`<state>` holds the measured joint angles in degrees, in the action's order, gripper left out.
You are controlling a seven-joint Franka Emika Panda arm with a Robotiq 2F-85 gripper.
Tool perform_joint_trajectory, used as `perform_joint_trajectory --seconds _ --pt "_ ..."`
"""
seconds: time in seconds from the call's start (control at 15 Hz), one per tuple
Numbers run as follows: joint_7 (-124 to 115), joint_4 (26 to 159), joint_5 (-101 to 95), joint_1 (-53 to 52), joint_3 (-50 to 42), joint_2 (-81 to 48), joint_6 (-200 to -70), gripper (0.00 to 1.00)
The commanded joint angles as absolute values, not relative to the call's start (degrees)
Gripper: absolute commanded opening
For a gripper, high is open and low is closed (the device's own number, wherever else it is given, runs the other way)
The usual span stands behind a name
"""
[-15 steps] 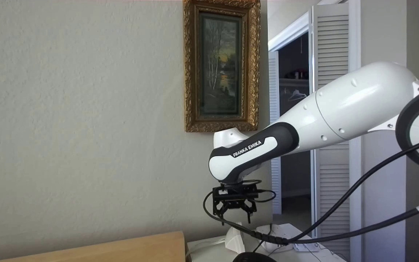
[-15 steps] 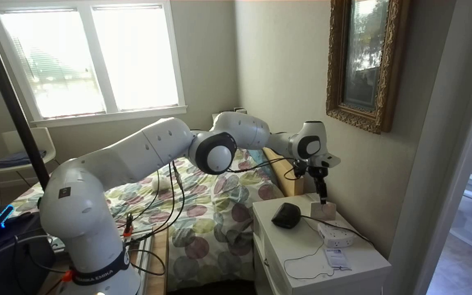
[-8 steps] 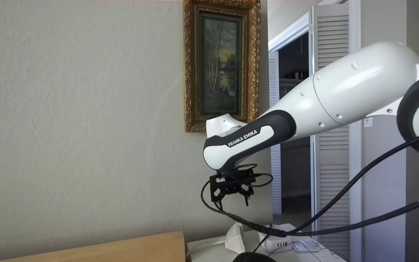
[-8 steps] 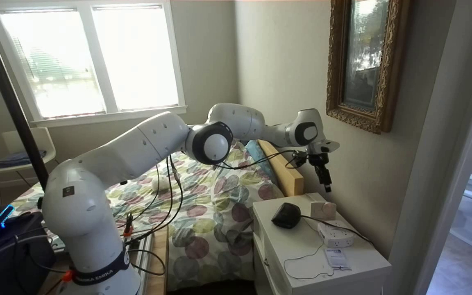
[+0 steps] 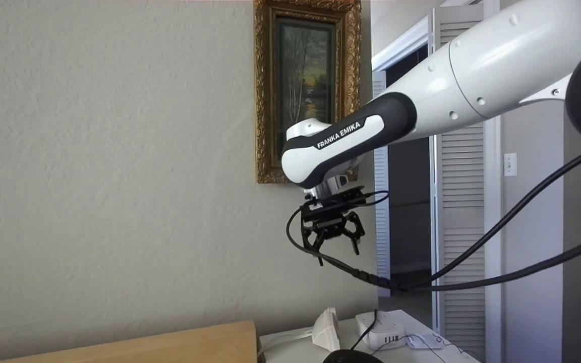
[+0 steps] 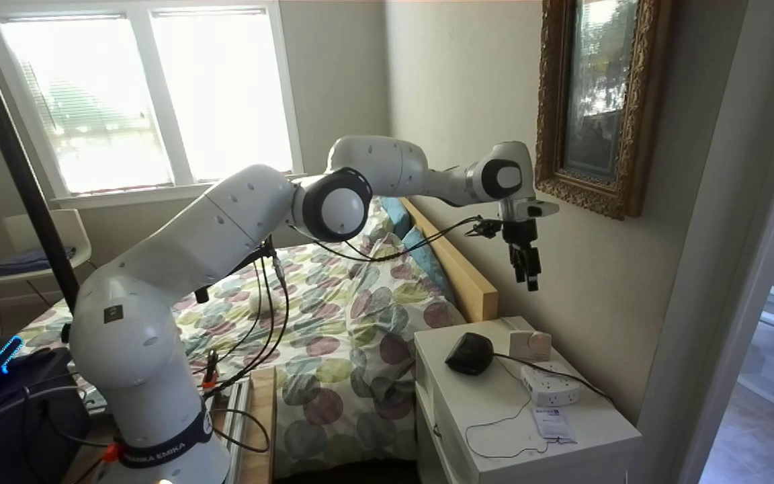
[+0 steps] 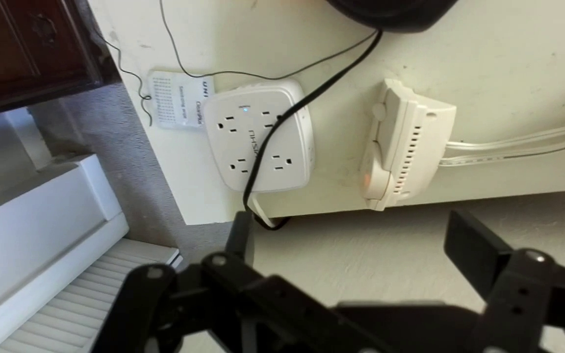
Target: Press down on the white device on the left side of the nightstand.
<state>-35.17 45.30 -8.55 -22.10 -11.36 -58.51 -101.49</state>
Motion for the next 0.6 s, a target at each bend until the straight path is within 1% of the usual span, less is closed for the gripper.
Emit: perform_joint_trajectory --seconds 0.0,0.2,0.27,0.53 --pt "-28.51 51.88 -7.88 -21.23 -10.14 -51.78 -96.90 1.00" --pt "-21.97 54.16 -6.43 -19.40 -8.82 -49.02 -95.41 1.00" --pt "-25.60 49.40 -8.01 -20.49 -10.34 -52.84 -96.18 1.00" --pt "-22.92 51.27 -7.90 -19.51 -9.57 -51.12 -95.84 1.00"
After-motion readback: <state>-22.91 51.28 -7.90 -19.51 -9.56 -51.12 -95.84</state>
